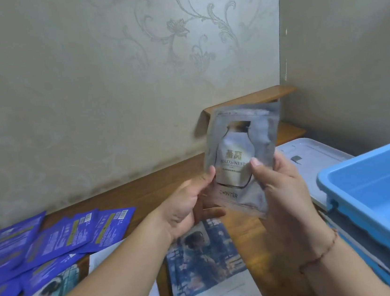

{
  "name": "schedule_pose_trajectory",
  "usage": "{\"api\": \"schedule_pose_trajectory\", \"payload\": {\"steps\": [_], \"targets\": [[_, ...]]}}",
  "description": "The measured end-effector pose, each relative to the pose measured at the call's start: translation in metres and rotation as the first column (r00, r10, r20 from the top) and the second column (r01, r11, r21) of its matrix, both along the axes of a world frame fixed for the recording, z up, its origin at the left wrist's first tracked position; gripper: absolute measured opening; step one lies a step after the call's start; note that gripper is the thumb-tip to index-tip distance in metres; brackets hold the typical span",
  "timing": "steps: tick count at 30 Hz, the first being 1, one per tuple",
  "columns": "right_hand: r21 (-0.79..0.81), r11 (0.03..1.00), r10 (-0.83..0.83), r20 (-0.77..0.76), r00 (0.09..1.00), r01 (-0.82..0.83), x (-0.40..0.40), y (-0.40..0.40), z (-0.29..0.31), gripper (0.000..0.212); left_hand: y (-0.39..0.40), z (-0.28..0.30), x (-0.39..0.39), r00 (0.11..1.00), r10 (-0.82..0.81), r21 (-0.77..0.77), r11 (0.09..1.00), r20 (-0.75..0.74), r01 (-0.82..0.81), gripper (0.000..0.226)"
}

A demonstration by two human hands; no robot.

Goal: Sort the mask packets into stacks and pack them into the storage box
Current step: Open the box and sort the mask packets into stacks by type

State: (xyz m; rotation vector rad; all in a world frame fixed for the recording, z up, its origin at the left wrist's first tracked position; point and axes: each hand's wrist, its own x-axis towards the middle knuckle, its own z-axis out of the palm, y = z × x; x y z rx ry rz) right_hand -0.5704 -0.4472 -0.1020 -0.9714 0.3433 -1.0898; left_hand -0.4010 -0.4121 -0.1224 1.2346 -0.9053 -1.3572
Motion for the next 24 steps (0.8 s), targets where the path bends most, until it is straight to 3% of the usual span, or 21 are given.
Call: {"api": "schedule_pose_trajectory", "payload": {"steps": [3, 6, 9, 11, 14, 17, 20, 24], "targets": [[0.136, 0.979, 0.148, 0.03, 0.989, -0.151, 0.008, 0.012, -0.003, 0.029, 0.033, 0.012, 0.009, 1.0, -0.005, -0.052, 0.999, 0.02, 0.006, 0.035], [0.084, 0.978, 0.188, 0.018, 0.982, -0.189, 0.017, 0.019, -0.006, 0.032, 0.064, 0.024, 0.017, 0.992, 0.052, -0.021, 0.999, 0.116, -0.05, 0.031], [-0.115, 0.993, -0.046, -0.147, 0.988, 0.029, 0.021, 0.025, 0.002, 0.027, 0.106, 0.042, 0.016, 0.938, 0.09, -0.01, 0.996, 0.334, -0.092, 0.037], [-0.214, 0.968, -0.196, -0.303, 0.933, 0.134, 0.027, 0.035, 0.012, 0.032, 0.144, 0.047, 0.013, 0.908, 0.125, -0.038, 0.992, 0.399, -0.12, 0.051], [-0.195, 0.979, -0.03, -0.401, 0.916, -0.054, 0.033, 0.071, 0.022, 0.047, 0.217, 0.042, 0.003, 0.864, 0.26, -0.102, 0.966, 0.431, -0.239, 0.085], [-0.261, 0.942, 0.042, -0.539, 0.842, -0.214, 0.034, 0.121, 0.018, 0.041, 0.289, 0.027, -0.015, 0.822, 0.374, -0.175, 0.928, 0.429, -0.33, 0.065], [-0.264, 0.904, 0.102, -0.63, 0.769, -0.336, 0.036, 0.157, 0.0, 0.041, 0.342, 0.004, -0.033, 0.804, 0.369, -0.081, 0.923, 0.466, -0.377, 0.05], [-0.395, 0.82, -0.047, -0.767, 0.64, -0.413, 0.037, 0.177, -0.023, 0.044, 0.37, -0.028, -0.053, 0.752, 0.394, -0.046, 0.898, 0.529, -0.438, 0.049]]}}
